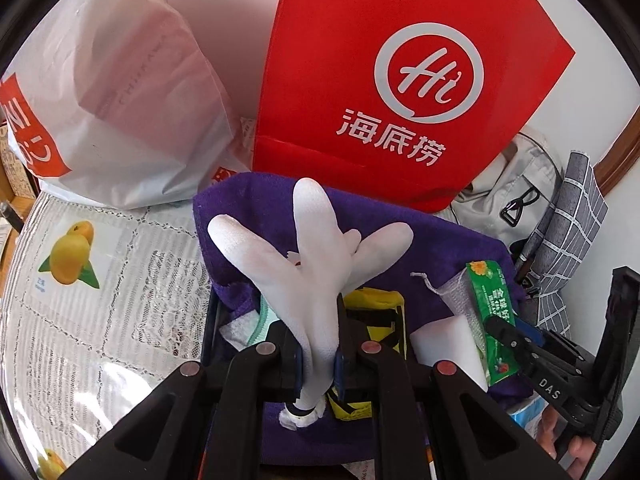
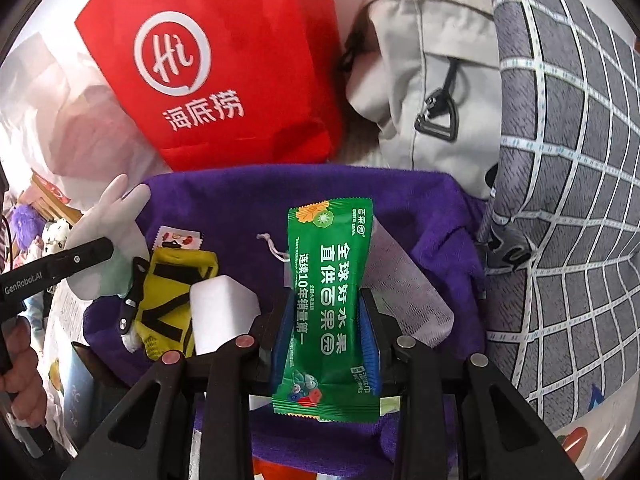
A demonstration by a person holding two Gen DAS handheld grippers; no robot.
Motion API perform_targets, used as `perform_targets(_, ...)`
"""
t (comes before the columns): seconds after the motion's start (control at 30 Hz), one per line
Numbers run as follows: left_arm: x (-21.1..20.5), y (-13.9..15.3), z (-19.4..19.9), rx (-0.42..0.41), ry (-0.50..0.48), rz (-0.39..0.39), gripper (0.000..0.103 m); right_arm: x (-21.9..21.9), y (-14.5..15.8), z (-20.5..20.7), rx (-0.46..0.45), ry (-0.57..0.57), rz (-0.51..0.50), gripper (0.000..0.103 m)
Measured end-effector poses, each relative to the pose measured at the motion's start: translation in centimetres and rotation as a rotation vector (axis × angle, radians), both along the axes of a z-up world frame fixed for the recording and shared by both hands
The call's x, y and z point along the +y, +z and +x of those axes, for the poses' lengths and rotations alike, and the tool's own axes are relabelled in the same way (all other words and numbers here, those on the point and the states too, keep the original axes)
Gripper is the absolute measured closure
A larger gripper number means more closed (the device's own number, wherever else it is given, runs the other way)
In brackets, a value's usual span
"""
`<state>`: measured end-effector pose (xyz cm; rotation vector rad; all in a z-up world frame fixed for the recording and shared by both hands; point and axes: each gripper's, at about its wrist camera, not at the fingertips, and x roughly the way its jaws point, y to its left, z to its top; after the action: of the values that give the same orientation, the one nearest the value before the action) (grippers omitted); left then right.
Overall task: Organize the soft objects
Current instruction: 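Lower the glove and packet onto the towel and open both grippers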
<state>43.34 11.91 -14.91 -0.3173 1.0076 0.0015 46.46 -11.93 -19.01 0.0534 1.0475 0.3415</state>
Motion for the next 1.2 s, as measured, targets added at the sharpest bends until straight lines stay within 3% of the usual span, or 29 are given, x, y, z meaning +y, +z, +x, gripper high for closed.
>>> perform_targets(0.2,-0.7,-0.3,0.2,0.008,-0.028,-0.021,0.092,0.5,-0.8,0.8,0.022,-0.002,-0.005,0.070)
perform_targets(0.37,-1.5,-0.8,0.3,0.021,-0.049,-0.012,0.092,0.9,-0.4,0.5,0.005,0.017,-0.019,0.058)
perform_targets(0.5,-1.8,-0.9,0.3,0.025,-0.063,-0.006,0.090,1.1,0.3,-0.1,-0.018,0.025,-0.014,0.058)
perform_targets(0.67,-2.0,-0.8,0.2,0.023,-0.073,-0.004,0.083,0.9,1.0,-0.5,-0.036,0.029,-0.011,0.057)
perform_targets(0.93,-2.8,-0.4,0.1,0.020,-0.086,0.018,0.055,0.3,1.7,-0.8,-0.036,0.024,-0.003,0.056)
perform_targets(1.2,-3.5,-0.1,0.1,0.020,-0.088,0.044,0.045,0.3,1.9,-1.0,-0.032,0.024,0.009,0.056)
